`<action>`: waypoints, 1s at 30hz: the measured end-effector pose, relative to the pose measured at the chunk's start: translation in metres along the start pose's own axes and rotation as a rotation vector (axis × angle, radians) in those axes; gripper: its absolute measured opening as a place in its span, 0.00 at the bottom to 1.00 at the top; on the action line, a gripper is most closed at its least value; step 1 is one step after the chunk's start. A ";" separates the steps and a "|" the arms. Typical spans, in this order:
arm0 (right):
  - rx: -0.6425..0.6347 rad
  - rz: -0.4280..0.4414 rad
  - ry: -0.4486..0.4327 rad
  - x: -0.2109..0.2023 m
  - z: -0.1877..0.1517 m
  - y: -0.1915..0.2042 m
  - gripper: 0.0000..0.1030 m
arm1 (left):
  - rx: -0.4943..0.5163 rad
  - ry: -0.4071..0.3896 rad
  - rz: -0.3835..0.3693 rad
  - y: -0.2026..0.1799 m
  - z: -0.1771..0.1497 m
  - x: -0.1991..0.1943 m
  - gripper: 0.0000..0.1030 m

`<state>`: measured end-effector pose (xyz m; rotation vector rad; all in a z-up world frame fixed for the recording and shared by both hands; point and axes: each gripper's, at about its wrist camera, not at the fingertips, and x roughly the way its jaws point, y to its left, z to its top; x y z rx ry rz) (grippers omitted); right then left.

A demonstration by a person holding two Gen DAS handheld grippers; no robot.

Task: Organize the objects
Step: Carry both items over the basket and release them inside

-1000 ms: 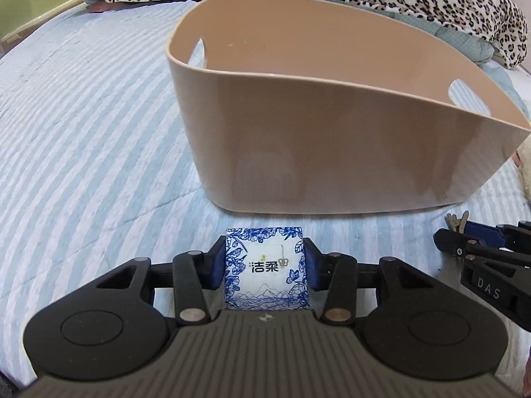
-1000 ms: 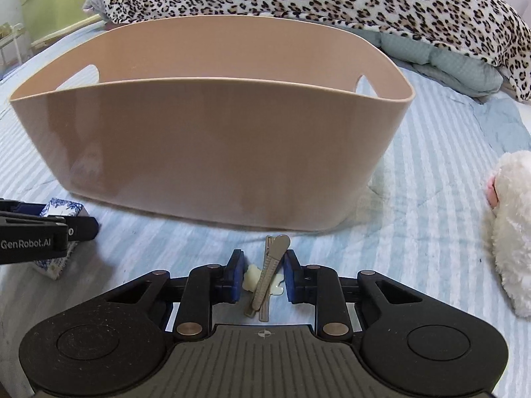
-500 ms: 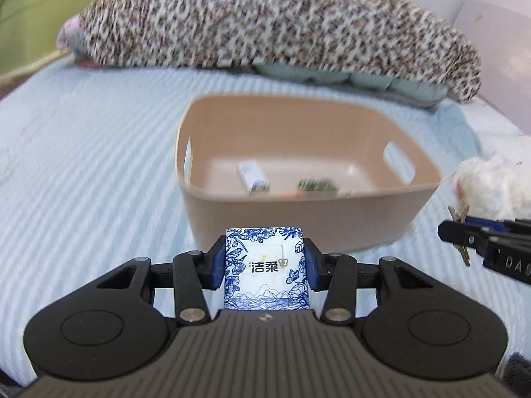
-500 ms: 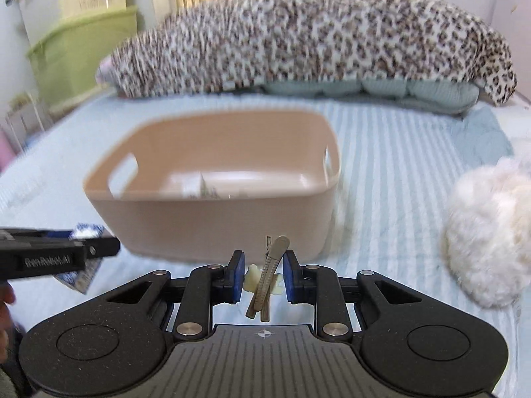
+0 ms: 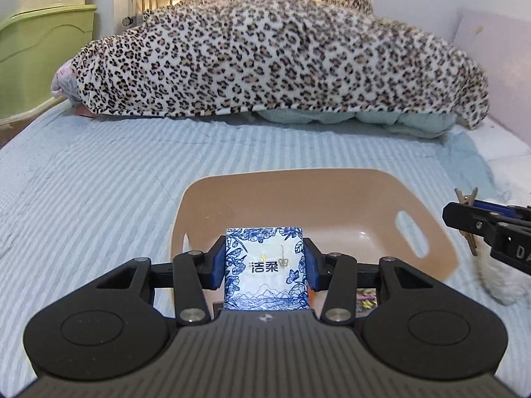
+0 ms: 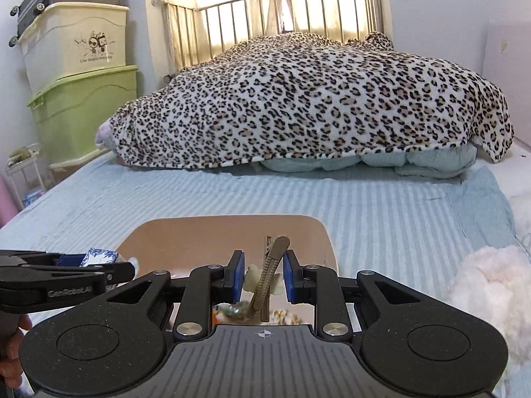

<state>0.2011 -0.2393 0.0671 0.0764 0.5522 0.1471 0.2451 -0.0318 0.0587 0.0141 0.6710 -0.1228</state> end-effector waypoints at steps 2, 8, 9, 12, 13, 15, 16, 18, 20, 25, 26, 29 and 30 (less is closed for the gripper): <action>0.000 -0.007 0.021 0.017 0.001 0.000 0.22 | 0.012 0.039 -0.009 -0.002 0.003 0.022 0.46; -0.039 -0.017 0.126 0.066 -0.006 0.007 0.22 | 0.030 0.164 0.020 -0.005 -0.005 0.075 0.46; -0.043 -0.019 0.149 0.073 -0.008 0.008 0.23 | 0.028 0.185 0.018 -0.005 -0.007 0.080 0.46; -0.046 -0.029 0.183 0.086 -0.017 0.009 0.36 | 0.003 0.210 0.020 -0.003 -0.012 0.087 0.47; -0.045 -0.033 0.186 0.087 -0.019 0.009 0.44 | 0.007 0.210 0.023 -0.004 -0.013 0.086 0.50; -0.051 -0.030 0.174 0.083 -0.022 0.010 0.62 | 0.021 0.195 0.027 -0.005 -0.014 0.080 0.70; -0.059 -0.034 0.163 0.079 -0.023 0.011 0.67 | 0.023 0.178 0.031 -0.004 -0.013 0.074 0.80; -0.076 -0.044 0.141 0.068 -0.022 0.012 0.71 | 0.028 0.140 0.038 -0.003 -0.011 0.059 0.84; -0.066 -0.055 0.122 0.056 -0.020 0.012 0.86 | 0.014 0.125 0.036 0.001 -0.009 0.046 0.87; -0.034 -0.057 0.093 0.021 -0.016 0.016 0.98 | -0.037 0.116 0.006 0.009 -0.010 0.011 0.91; -0.039 -0.063 0.084 0.013 -0.016 0.018 0.99 | -0.034 0.116 0.001 0.009 -0.012 0.004 0.91; -0.042 -0.070 0.076 -0.010 -0.020 0.025 1.00 | -0.025 0.116 -0.015 0.009 -0.019 -0.017 0.91; -0.044 -0.071 0.078 -0.015 -0.021 0.027 1.00 | -0.023 0.112 -0.013 0.008 -0.023 -0.024 0.91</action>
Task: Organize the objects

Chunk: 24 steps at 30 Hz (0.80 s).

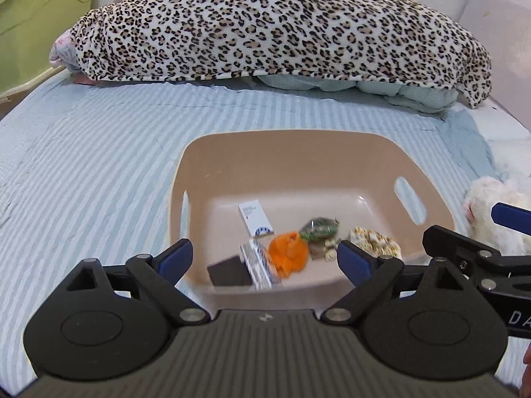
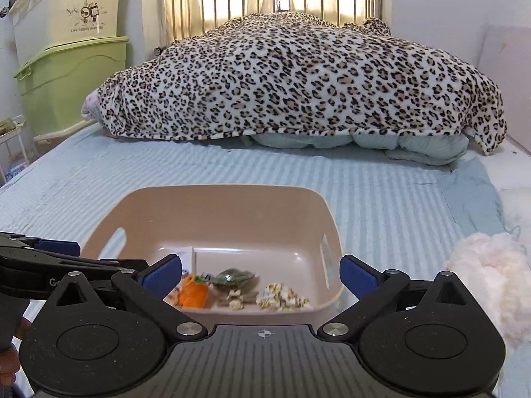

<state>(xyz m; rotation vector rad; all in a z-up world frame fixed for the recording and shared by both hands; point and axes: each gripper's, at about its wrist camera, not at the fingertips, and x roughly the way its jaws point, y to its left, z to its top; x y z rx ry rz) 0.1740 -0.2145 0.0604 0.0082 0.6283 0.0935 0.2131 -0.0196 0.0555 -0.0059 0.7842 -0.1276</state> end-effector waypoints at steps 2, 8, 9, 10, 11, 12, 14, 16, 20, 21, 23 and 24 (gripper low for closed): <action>-0.005 -0.005 -0.002 -0.014 -0.006 0.004 1.00 | 0.005 -0.008 0.010 -0.001 -0.009 -0.013 0.91; 0.006 -0.007 -0.002 -0.049 -0.024 0.011 1.00 | 0.008 -0.016 0.010 0.001 -0.032 -0.049 0.91; 0.004 -0.009 -0.004 -0.055 -0.028 0.012 1.00 | 0.011 -0.021 0.011 0.001 -0.036 -0.054 0.91; 0.003 -0.010 -0.006 -0.060 -0.031 0.012 1.00 | 0.016 -0.026 0.014 0.001 -0.040 -0.060 0.91; 0.002 -0.015 -0.005 -0.065 -0.035 0.013 1.00 | 0.021 -0.029 0.017 0.001 -0.044 -0.065 0.91; 0.002 -0.018 -0.006 -0.070 -0.038 0.013 1.00 | 0.022 -0.029 0.021 0.002 -0.047 -0.069 0.91; 0.007 -0.024 -0.008 -0.079 -0.045 0.012 1.00 | 0.008 -0.023 0.025 0.004 -0.055 -0.077 0.91; 0.017 -0.023 -0.012 -0.087 -0.051 0.012 1.00 | -0.011 -0.018 0.022 0.006 -0.062 -0.085 0.91; 0.044 -0.013 -0.004 -0.100 -0.064 0.011 1.00 | 0.008 -0.036 0.020 0.006 -0.076 -0.102 0.91; 0.051 -0.008 0.001 -0.103 -0.067 0.011 1.00 | 0.013 -0.043 0.022 0.005 -0.080 -0.107 0.91; 0.063 -0.001 0.009 -0.107 -0.075 0.011 1.00 | 0.022 -0.050 0.016 0.004 -0.086 -0.115 0.91; 0.069 0.000 0.013 -0.110 -0.078 0.011 1.00 | 0.022 -0.053 0.008 0.005 -0.089 -0.119 0.91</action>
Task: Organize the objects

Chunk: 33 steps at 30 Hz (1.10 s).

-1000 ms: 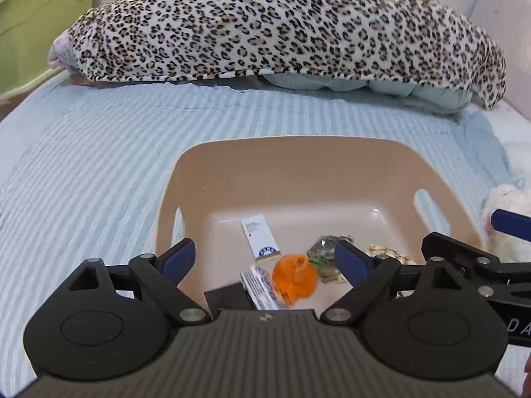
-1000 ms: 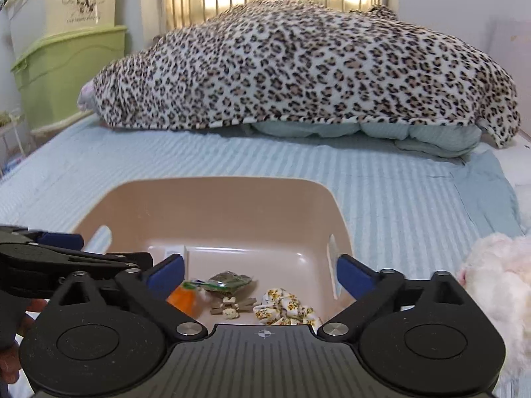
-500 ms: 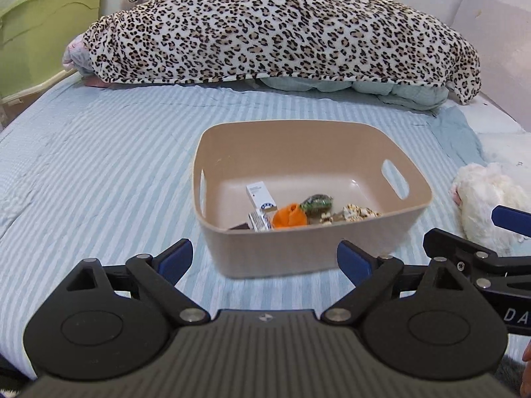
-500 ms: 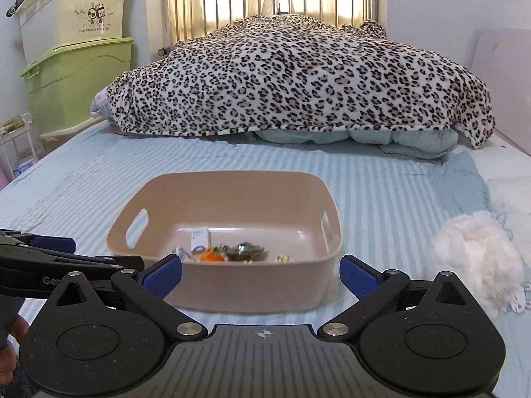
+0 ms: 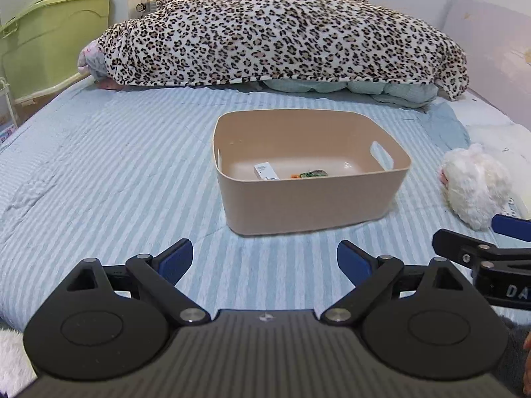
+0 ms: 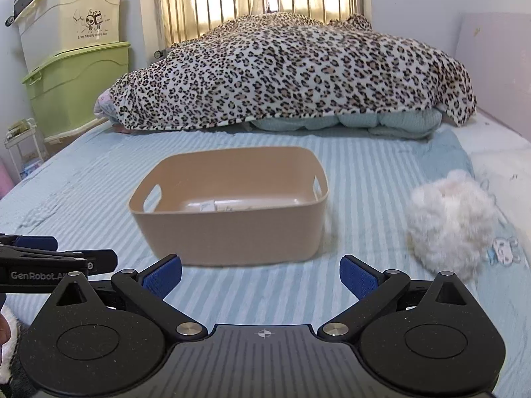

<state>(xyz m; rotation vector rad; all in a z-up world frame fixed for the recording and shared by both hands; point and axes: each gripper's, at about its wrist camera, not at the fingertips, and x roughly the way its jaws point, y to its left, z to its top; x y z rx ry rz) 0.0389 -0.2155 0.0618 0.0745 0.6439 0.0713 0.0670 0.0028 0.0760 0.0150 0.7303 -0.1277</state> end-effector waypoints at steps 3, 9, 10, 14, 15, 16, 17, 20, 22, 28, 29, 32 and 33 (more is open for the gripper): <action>0.010 0.005 0.002 -0.008 -0.009 0.001 1.00 | 0.010 -0.007 -0.014 -0.001 -0.008 -0.011 0.91; 0.013 0.023 0.001 -0.027 -0.024 0.006 1.00 | 0.026 -0.023 -0.027 -0.006 -0.025 -0.033 0.91; 0.011 0.025 0.001 -0.031 -0.026 0.006 1.00 | 0.026 -0.026 -0.032 -0.006 -0.027 -0.036 0.91; 0.010 0.025 -0.008 -0.046 -0.033 0.010 1.00 | 0.027 -0.037 -0.053 -0.008 -0.035 -0.049 0.91; 0.012 0.025 -0.010 -0.049 -0.035 0.010 1.00 | 0.030 -0.041 -0.054 -0.009 -0.037 -0.052 0.91; 0.014 0.028 -0.011 -0.052 -0.037 0.010 1.00 | 0.029 -0.044 -0.054 -0.009 -0.039 -0.054 0.91; 0.017 0.031 -0.012 -0.055 -0.038 0.010 1.00 | 0.029 -0.046 -0.054 -0.010 -0.040 -0.056 0.91; 0.012 0.023 -0.015 -0.064 -0.043 0.011 1.00 | 0.030 -0.046 -0.069 -0.010 -0.045 -0.063 0.91; 0.016 0.022 -0.015 -0.069 -0.045 0.010 1.00 | 0.029 -0.047 -0.071 -0.009 -0.047 -0.066 0.91; 0.017 0.018 -0.009 -0.076 -0.051 0.009 1.00 | 0.032 -0.066 -0.062 -0.006 -0.050 -0.077 0.91; 0.015 0.016 -0.009 -0.077 -0.052 0.009 1.00 | 0.028 -0.065 -0.062 -0.005 -0.050 -0.077 0.91; 0.021 0.018 -0.008 -0.079 -0.054 0.008 1.00 | 0.039 -0.067 -0.048 -0.004 -0.052 -0.080 0.91; 0.025 0.020 -0.007 -0.079 -0.055 0.007 1.00 | 0.041 -0.067 -0.044 -0.004 -0.052 -0.081 0.91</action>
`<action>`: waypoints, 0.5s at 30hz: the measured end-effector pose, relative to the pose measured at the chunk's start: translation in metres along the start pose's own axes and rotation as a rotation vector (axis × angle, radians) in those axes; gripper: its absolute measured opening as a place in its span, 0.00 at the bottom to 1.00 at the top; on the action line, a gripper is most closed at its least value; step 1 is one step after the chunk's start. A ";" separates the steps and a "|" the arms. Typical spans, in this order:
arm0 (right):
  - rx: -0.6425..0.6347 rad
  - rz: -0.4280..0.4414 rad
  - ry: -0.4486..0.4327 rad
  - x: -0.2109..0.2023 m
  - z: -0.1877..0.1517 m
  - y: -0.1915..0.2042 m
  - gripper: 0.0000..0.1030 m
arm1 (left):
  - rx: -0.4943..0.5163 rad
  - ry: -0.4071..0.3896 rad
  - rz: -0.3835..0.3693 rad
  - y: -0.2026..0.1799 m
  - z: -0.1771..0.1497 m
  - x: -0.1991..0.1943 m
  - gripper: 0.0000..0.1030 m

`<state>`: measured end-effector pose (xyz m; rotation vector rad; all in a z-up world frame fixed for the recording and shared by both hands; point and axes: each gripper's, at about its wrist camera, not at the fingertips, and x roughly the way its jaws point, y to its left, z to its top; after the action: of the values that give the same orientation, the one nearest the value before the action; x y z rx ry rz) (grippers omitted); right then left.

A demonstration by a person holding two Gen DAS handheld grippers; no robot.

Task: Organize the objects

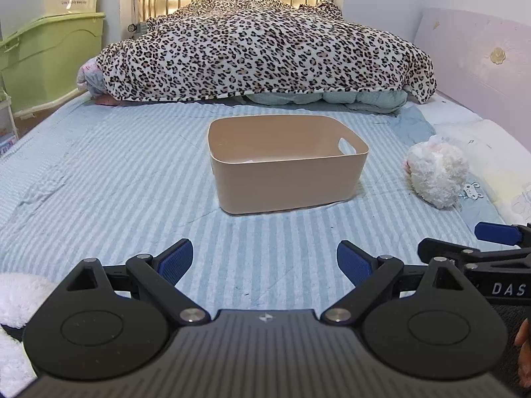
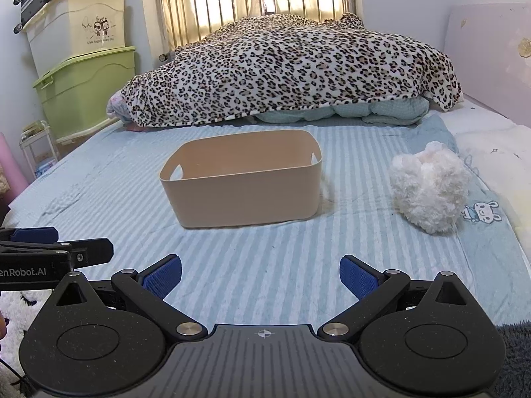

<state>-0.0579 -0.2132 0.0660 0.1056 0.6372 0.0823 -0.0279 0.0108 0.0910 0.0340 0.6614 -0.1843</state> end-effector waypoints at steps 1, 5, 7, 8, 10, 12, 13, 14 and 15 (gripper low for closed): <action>0.005 0.001 0.001 0.000 -0.001 -0.001 1.00 | 0.001 0.001 0.000 0.000 0.000 -0.001 0.91; 0.010 0.001 0.003 0.000 -0.002 -0.003 1.00 | -0.006 0.014 -0.005 0.001 -0.003 -0.001 0.91; 0.007 0.003 0.007 0.002 -0.003 -0.003 1.00 | -0.005 0.020 -0.004 0.002 -0.004 -0.001 0.91; 0.008 0.007 0.010 0.003 -0.003 -0.004 1.00 | -0.004 0.024 -0.004 0.003 -0.005 0.000 0.91; 0.009 0.011 0.016 0.005 -0.004 -0.004 1.00 | -0.007 0.030 -0.006 0.003 -0.005 0.000 0.91; 0.007 0.012 0.019 0.006 -0.004 -0.003 1.00 | -0.010 0.033 -0.010 0.003 -0.004 0.001 0.91; 0.006 0.012 0.021 0.006 -0.005 -0.002 1.00 | -0.010 0.034 -0.010 0.003 -0.004 0.002 0.91; 0.006 0.012 0.022 0.006 -0.005 -0.002 1.00 | -0.010 0.036 -0.012 0.004 -0.004 0.002 0.91; 0.006 0.011 0.024 0.007 -0.005 -0.002 1.00 | -0.011 0.037 -0.016 0.004 -0.004 0.003 0.91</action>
<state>-0.0554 -0.2140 0.0581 0.1138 0.6608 0.0920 -0.0276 0.0148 0.0859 0.0218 0.6997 -0.1956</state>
